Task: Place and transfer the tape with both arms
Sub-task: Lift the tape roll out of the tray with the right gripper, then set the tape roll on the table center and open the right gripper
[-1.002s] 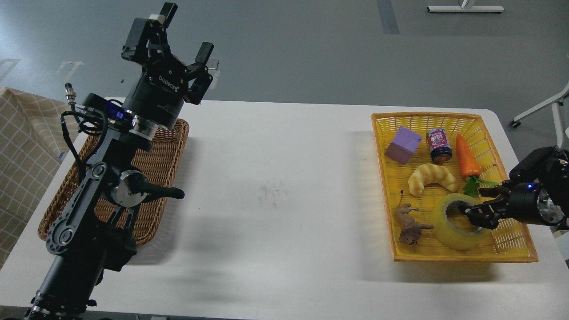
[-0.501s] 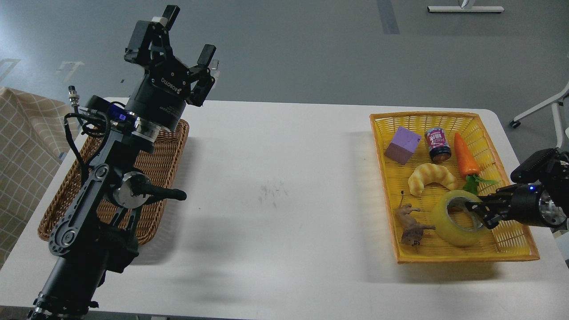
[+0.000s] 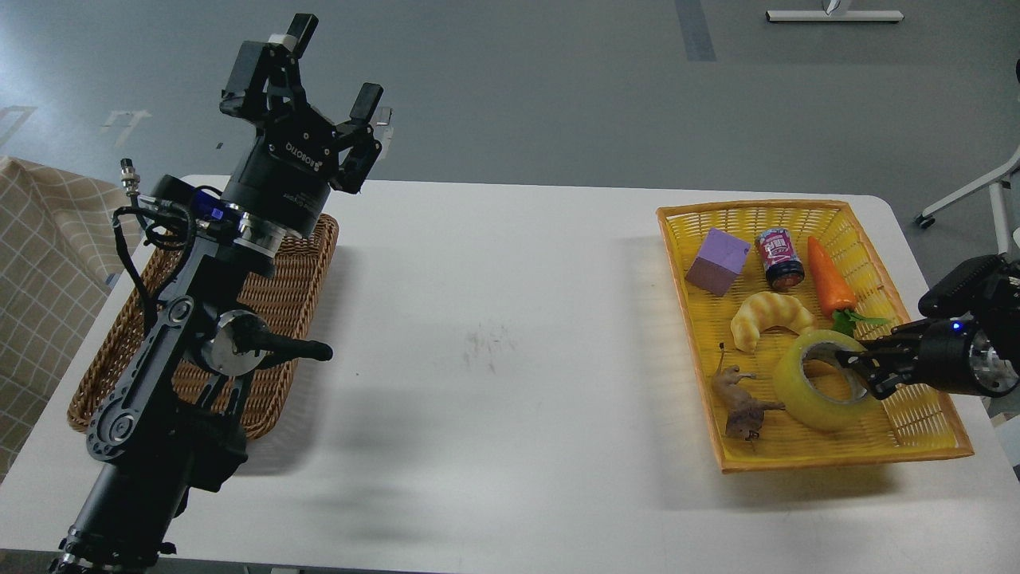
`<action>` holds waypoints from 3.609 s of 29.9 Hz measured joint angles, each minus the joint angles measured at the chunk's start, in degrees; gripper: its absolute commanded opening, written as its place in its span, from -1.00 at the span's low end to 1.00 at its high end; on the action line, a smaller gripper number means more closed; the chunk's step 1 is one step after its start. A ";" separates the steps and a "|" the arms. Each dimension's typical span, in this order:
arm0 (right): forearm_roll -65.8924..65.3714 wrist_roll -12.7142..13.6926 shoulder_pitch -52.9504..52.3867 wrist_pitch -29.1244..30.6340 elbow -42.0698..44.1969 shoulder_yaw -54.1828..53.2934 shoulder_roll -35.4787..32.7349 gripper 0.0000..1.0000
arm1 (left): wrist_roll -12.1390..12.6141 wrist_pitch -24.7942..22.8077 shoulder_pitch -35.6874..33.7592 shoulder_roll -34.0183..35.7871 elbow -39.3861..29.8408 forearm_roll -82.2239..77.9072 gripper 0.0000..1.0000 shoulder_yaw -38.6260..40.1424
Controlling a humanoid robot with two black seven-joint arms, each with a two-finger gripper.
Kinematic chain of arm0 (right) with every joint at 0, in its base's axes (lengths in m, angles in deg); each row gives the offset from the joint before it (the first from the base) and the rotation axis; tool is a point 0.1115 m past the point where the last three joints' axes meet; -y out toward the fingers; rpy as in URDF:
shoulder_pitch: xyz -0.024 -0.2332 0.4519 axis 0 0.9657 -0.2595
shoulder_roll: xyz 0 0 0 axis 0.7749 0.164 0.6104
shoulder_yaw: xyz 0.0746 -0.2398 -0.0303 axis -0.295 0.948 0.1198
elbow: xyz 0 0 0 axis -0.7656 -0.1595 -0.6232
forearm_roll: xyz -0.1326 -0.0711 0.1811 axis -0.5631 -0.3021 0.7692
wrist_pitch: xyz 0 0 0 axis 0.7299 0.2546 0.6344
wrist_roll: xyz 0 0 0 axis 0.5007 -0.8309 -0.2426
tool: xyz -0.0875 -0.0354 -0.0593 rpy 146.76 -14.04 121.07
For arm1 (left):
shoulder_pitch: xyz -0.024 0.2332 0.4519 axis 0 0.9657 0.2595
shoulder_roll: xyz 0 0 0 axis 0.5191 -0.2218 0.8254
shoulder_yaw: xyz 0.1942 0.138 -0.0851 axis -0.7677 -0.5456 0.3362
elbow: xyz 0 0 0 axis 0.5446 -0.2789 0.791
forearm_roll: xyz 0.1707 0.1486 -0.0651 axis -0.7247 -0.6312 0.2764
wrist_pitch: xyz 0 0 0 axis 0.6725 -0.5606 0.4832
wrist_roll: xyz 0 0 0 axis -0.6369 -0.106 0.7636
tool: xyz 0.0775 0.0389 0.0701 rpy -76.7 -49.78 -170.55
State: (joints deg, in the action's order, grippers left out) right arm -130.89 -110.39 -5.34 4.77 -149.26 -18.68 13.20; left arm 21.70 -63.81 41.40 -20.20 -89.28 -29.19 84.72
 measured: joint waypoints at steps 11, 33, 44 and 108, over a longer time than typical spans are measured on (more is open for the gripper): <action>0.04 -0.01 -5.63 3.27 -3.81 -0.06 0.16 -1.00 | -0.02 -0.06 0.33 -0.06 0.10 0.00 0.98 0.13; 0.02 0.00 -17.15 5.96 8.22 -0.54 23.49 -1.00 | 0.08 -0.07 0.51 -1.16 0.29 -0.15 0.98 -0.56; 0.02 0.00 -19.04 5.88 18.85 0.13 37.96 -1.00 | 0.02 -0.06 0.54 -0.41 0.28 -0.08 0.98 -0.47; 0.03 -0.01 -13.82 1.90 20.84 4.56 47.99 -0.18 | -0.53 -1.08 2.38 3.51 -1.13 0.56 0.98 0.84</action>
State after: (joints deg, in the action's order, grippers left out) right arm -130.86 -110.41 -19.16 6.67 -128.43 -14.12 61.19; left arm 21.17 -64.88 43.79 -16.69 -90.41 -28.64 85.56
